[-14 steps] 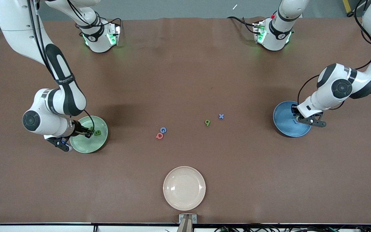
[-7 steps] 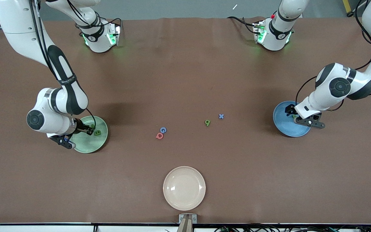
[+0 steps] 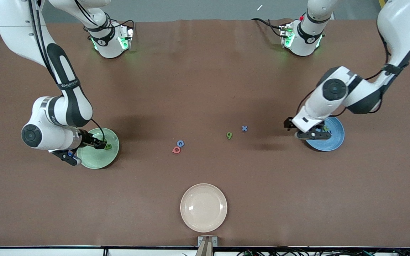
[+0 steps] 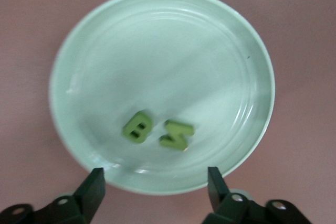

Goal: Sort upper and lower case letters into plates
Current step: 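Reach the left gripper to the blue x while the right gripper reaches letters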

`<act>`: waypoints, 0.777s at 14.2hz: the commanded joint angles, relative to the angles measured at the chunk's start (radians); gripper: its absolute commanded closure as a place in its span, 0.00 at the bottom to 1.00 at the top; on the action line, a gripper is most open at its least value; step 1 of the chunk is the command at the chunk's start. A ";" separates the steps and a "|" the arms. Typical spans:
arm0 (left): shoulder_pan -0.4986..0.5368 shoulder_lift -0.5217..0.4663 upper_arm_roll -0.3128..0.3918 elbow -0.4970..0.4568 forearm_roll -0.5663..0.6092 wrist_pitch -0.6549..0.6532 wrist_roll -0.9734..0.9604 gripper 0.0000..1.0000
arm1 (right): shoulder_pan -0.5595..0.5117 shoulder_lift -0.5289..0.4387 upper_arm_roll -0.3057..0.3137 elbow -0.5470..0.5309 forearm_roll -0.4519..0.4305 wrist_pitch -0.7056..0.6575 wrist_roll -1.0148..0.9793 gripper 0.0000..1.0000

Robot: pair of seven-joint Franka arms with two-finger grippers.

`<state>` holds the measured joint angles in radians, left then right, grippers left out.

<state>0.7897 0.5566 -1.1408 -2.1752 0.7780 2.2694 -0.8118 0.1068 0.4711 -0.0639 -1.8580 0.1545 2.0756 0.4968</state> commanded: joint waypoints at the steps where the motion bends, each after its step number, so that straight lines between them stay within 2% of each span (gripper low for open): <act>1: -0.171 0.026 0.067 0.083 -0.017 -0.033 -0.149 0.01 | 0.098 -0.014 0.006 0.013 0.000 -0.009 0.191 0.00; 3: -0.278 0.051 0.108 0.100 -0.014 -0.028 -0.226 0.01 | 0.181 -0.008 0.006 0.022 0.034 0.029 0.326 0.00; 7: -0.400 0.141 0.133 0.136 -0.003 -0.010 -0.302 0.01 | 0.312 0.040 0.006 0.072 0.065 0.127 0.529 0.00; 11: -0.555 0.155 0.268 0.164 0.004 0.088 -0.339 0.01 | 0.408 0.158 0.003 0.147 0.053 0.230 0.572 0.00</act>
<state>0.2983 0.6969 -0.9287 -2.0441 0.7746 2.3232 -1.1359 0.4705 0.5496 -0.0489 -1.7773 0.1996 2.2734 1.0439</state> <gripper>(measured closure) 0.004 0.000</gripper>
